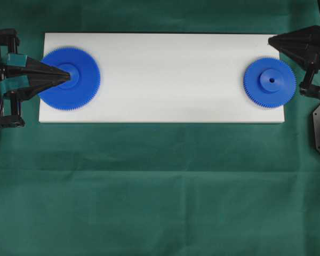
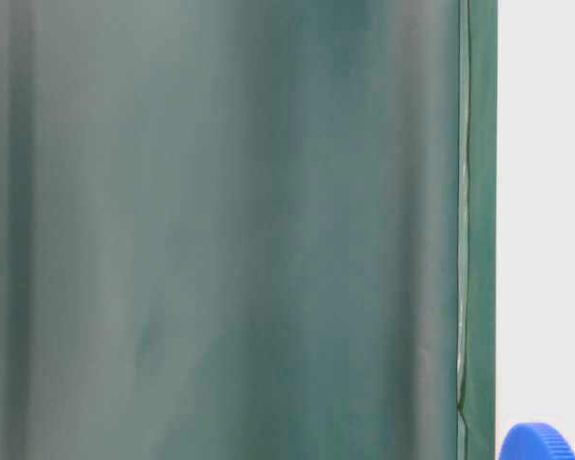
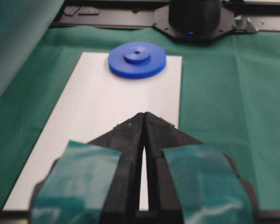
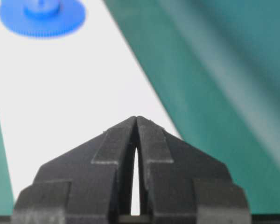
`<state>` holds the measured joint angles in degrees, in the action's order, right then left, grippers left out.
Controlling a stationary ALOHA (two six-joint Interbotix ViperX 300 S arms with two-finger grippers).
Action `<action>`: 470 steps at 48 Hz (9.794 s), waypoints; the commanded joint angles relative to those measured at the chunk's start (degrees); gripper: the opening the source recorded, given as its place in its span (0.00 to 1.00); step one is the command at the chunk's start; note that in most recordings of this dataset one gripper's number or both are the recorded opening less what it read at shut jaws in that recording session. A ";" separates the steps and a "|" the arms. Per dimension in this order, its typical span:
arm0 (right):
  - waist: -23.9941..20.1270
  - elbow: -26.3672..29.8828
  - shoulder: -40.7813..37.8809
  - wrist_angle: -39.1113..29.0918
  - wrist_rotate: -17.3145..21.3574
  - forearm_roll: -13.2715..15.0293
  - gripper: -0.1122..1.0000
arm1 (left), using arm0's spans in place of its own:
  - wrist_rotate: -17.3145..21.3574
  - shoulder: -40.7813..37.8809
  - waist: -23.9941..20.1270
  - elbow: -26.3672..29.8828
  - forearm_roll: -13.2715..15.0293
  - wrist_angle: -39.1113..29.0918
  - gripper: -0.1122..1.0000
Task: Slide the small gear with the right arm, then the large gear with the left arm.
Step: 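Lower the right gripper onto the hub of the small blue gear, then slide the small blue gear left with the right gripper against the large gear, then slide the small blue gear back right to its start spot, then raise the right gripper off the small gear and pull it back, then lower the left gripper onto the hub of the large blue gear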
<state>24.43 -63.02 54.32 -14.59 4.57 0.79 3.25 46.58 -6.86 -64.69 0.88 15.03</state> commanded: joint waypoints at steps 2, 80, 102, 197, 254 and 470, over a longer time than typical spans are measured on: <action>0.88 2.46 -1.23 -6.94 3.60 0.44 0.55 | 0.00 -0.70 -0.18 1.93 0.09 0.26 0.10; 1.85 -5.63 -24.08 -6.42 24.96 9.84 0.55 | 0.00 -6.24 -0.26 3.52 0.09 0.26 0.10; 1.85 -6.33 -25.75 -6.42 24.96 9.84 0.55 | 0.00 -6.24 -0.26 3.78 0.09 0.26 0.10; -14.06 49.75 -78.31 5.36 24.08 22.06 0.55 | -0.26 -6.24 -0.26 1.49 0.18 0.62 0.10; -12.04 40.69 -72.86 3.52 24.79 22.06 0.55 | -0.26 -6.06 -0.26 1.14 0.18 0.70 0.10; -1.93 -9.14 -5.80 2.29 37.27 25.05 0.55 | 0.18 -25.40 -19.51 2.72 -0.09 -27.86 0.10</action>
<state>22.59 -73.74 48.52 -12.83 41.92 25.66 3.34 21.09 -25.49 -62.58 0.88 -12.92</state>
